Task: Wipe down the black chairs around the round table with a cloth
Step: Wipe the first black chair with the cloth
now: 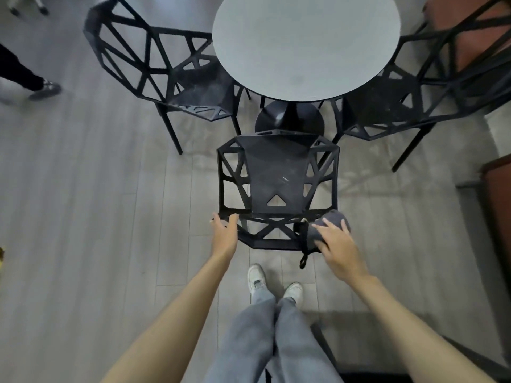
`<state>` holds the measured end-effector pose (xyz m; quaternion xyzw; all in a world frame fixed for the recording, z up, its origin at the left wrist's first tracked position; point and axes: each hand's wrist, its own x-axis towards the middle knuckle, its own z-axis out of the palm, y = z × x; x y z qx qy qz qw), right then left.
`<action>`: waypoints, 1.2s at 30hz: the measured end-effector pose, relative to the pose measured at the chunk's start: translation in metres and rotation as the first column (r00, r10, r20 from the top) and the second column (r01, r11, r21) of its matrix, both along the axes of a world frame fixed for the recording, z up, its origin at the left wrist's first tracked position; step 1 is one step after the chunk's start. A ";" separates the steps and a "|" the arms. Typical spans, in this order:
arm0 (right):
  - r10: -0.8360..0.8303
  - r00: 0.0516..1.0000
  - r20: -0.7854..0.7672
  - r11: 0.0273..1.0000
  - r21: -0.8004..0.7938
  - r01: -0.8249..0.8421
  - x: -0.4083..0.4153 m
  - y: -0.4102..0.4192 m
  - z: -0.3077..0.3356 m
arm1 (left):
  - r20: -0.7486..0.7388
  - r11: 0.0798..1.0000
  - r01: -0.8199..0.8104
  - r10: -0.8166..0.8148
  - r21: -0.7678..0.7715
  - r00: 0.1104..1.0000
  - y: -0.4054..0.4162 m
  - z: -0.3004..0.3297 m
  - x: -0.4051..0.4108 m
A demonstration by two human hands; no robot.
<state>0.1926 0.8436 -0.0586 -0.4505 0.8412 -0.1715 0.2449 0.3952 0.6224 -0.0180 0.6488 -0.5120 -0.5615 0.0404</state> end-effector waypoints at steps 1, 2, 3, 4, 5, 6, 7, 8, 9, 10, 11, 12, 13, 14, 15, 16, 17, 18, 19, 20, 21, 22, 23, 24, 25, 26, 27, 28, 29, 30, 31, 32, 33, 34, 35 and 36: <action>0.045 0.999 0.003 0.999 -0.012 -0.045 0.021 -0.008 0.005 | -0.003 1.000 -0.001 0.001 -0.003 1.000 0.000 0.000 -0.001; 0.078 0.997 0.017 0.997 -0.026 -0.077 0.041 -0.017 0.010 | 0.000 1.000 -0.004 0.004 -0.007 1.000 0.000 0.000 -0.001; 0.104 0.994 0.035 0.994 -0.042 -0.103 0.060 -0.028 0.014 | 0.007 1.000 -0.006 0.006 -0.005 1.000 0.001 -0.001 -0.003; 0.125 0.991 0.047 0.991 -0.061 -0.122 0.074 -0.037 0.017 | 0.016 1.000 -0.009 0.009 -0.003 1.000 0.003 -0.001 -0.005; 0.141 0.988 0.056 0.987 -0.084 -0.137 0.081 -0.043 0.017 | 0.023 1.000 -0.018 0.018 -0.011 1.000 0.004 -0.001 -0.006; 0.165 0.984 0.064 0.982 -0.099 -0.158 0.078 -0.045 0.017 | 0.029 0.999 -0.030 0.031 -0.020 0.999 0.005 -0.001 -0.008; 0.204 0.976 0.070 0.976 -0.091 -0.197 0.067 -0.043 0.017 | 0.030 0.999 -0.040 0.041 -0.027 0.999 0.005 -0.001 -0.009; 0.247 0.966 0.074 0.968 -0.067 -0.242 0.053 -0.037 0.016 | 0.025 0.998 -0.049 0.050 -0.033 0.998 0.005 -0.002 -0.009; 0.279 0.957 0.072 0.960 -0.032 -0.278 0.036 -0.030 0.013 | 0.017 0.998 -0.051 0.052 -0.042 0.999 0.006 -0.002 -0.009; 0.289 0.955 0.067 0.957 -0.005 -0.289 0.018 -0.022 0.011 | 0.013 0.998 -0.042 0.042 -0.054 0.999 0.007 -0.004 -0.007; 0.263 0.963 0.065 0.964 0.036 -0.265 0.000 -0.014 0.009 | 0.019 0.997 -0.024 0.026 -0.069 0.999 0.009 -0.005 -0.005; 0.209 0.975 0.069 0.974 0.075 -0.214 -0.017 -0.009 0.006 | 0.034 0.997 0.002 0.001 -0.082 0.999 0.011 -0.006 -0.004; 0.139 0.987 0.077 0.981 0.123 -0.148 -0.033 -0.004 0.005 | 0.056 0.995 0.031 -0.026 -0.093 0.998 0.014 -0.007 -0.003; 0.066 0.994 0.091 0.982 0.172 -0.081 -0.050 -0.001 0.000 | 0.076 0.993 0.053 -0.045 -0.104 0.996 0.017 -0.009 -0.002; 0.014 0.994 0.108 0.972 0.231 -0.039 -0.066 -0.001 -0.001 | 0.090 0.992 0.063 -0.053 -0.113 0.995 0.019 -0.011 -0.002; -0.015 0.989 0.144 0.958 0.284 -0.027 -0.083 -0.002 -0.005 | 0.098 0.991 0.057 -0.045 -0.119 0.994 0.020 -0.012 -0.003; -0.031 0.984 0.173 0.940 0.339 -0.030 -0.098 -0.004 -0.008 | 0.101 0.991 0.040 -0.027 -0.126 0.994 0.021 -0.012 -0.005; -0.062 0.976 0.211 0.932 0.361 -0.018 -0.111 -0.007 -0.012 | 0.103 0.990 0.023 -0.008 -0.141 0.995 0.023 -0.014 -0.007; -0.087 0.963 0.256 0.928 0.372 -0.016 -0.120 -0.011 -0.015 | 0.103 0.988 0.001 0.015 -0.157 0.995 0.024 -0.016 -0.012; -0.088 0.951 0.297 0.930 0.366 -0.028 -0.124 -0.015 -0.016 | 0.105 0.985 -0.035 0.054 -0.167 0.993 0.026 -0.017 -0.017; -0.071 0.943 0.324 0.930 0.363 -0.055 -0.122 -0.019 -0.016 | 0.107 0.980 -0.081 0.102 -0.182 0.989 0.028 -0.018 -0.023; -0.028 0.941 0.337 0.931 0.352 -0.099 -0.116 -0.024 -0.011 | 0.103 0.969 -0.133 0.157 -0.208 0.982 0.032 -0.020 -0.031; 0.048 0.939 0.341 0.927 0.335 -0.169 -0.107 -0.027 -0.002 | 0.097 0.952 -0.195 0.223 -0.236 0.970 0.036 -0.022 -0.040; 0.148 0.926 0.347 0.921 0.294 -0.257 -0.096 -0.031 0.007 | 0.091 0.928 -0.266 0.298 -0.262 0.950 0.040 -0.024 -0.048; 0.246 0.904 0.350 0.912 0.232 -0.339 -0.082 -0.036 0.019 | 0.091 0.900 -0.327 0.366 -0.288 0.926 0.045 -0.026 -0.057; 0.320 0.884 0.342 0.904 0.171 -0.393 -0.069 -0.040 0.027 | 0.101 0.874 -0.370 0.418 -0.313 0.903 0.050 -0.029 -0.064; 0.366 0.875 0.319 0.899 0.123 -0.420 -0.056 -0.042 0.032 | 0.118 0.852 -0.395 0.457 -0.343 0.882 0.053 -0.032 -0.070; 0.378 0.878 0.293 0.904 0.088 -0.418 -0.046 -0.044 0.035 | 0.144 0.835 -0.405 0.484 -0.373 0.863 0.055 -0.036 -0.074; 0.363 0.888 0.281 0.914 0.077 -0.398 -0.042 -0.044 0.034 | 0.173 0.823 -0.401 0.499 -0.402 0.849 0.056 -0.040 -0.077; 0.341 0.901 0.270 0.926 0.068 -0.371 -0.041 -0.046 0.034 | 0.201 0.814 -0.388 0.506 -0.431 0.838 0.055 -0.044 -0.079; 0.331 0.907 0.260 0.929 0.078 -0.361 -0.045 -0.046 0.031 | 0.230 0.809 -0.371 0.510 -0.456 0.829 0.055 -0.046 -0.080; 0.339 0.909 0.244 0.925 0.091 -0.369 -0.050 -0.047 0.029 | 0.257 0.805 -0.353 0.512 -0.477 0.820 0.054 -0.048 -0.081; 0.339 0.911 0.235 0.919 0.127 -0.374 -0.057 -0.049 0.026 | 0.277 0.802 -0.336 0.511 -0.494 0.814 0.054 -0.049 -0.082; 0.317 0.916 0.246 0.914 0.177 -0.364 -0.065 -0.053 0.018 | 0.288 0.797 -0.322 0.512 -0.511 0.809 0.054 -0.051 -0.083; 0.280 0.919 0.278 0.902 0.253 -0.351 -0.076 -0.058 0.006 | 0.294 0.791 -0.313 0.514 -0.526 0.806 0.055 -0.051 -0.084; 0.240 0.915 0.325 0.874 0.338 -0.349 -0.088 -0.063 -0.008 | 0.294 0.784 -0.310 0.519 -0.538 0.803 0.056 -0.053 -0.084</action>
